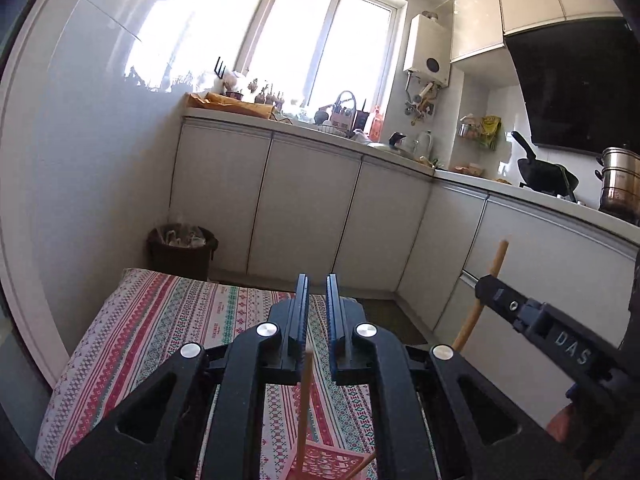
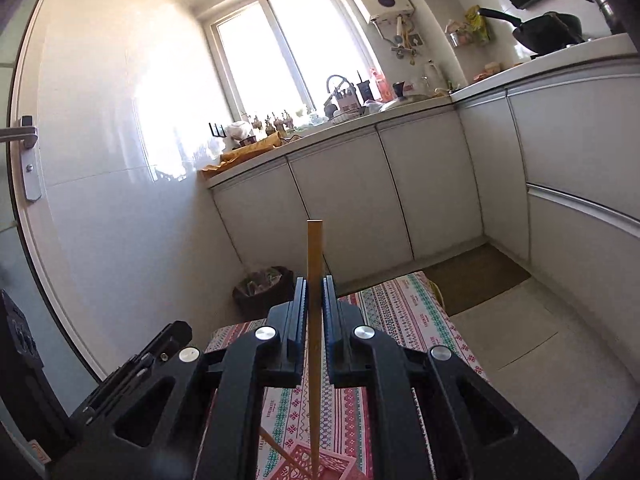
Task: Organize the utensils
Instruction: 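Carry both chopsticks over the pink basket and open both tools to drop them in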
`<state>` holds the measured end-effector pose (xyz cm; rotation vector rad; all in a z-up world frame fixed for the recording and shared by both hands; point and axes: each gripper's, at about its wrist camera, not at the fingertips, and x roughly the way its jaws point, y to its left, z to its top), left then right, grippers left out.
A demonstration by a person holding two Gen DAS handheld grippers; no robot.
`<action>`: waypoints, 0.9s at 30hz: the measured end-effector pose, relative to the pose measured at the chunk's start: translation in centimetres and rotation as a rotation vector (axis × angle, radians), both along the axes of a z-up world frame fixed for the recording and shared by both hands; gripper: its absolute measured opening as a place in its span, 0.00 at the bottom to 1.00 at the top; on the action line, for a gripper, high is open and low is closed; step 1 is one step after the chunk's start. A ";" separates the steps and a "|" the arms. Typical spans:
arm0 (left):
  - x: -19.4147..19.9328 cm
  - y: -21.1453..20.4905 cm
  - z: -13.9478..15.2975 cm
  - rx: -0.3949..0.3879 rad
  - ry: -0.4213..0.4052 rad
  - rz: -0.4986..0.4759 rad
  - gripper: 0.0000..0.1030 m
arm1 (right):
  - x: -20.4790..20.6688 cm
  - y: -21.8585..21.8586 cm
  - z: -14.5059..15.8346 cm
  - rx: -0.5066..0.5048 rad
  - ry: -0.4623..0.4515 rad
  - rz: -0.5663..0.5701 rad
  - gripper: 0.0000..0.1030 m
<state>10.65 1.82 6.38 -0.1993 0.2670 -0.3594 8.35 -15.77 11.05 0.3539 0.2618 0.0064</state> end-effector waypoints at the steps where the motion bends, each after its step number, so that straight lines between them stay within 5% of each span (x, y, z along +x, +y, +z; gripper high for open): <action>1: -0.1 0.3 0.2 -0.009 0.002 0.003 0.08 | 0.0 0.2 -0.1 -0.009 0.000 0.002 0.08; 14: -2.9 3.8 4.0 -0.070 -0.048 0.066 0.14 | 0.4 3.1 -1.8 -0.094 0.033 0.043 0.08; 27: -3.4 4.0 3.2 -0.002 -0.004 0.082 0.25 | -1.4 3.7 -1.4 -0.125 0.029 0.025 0.31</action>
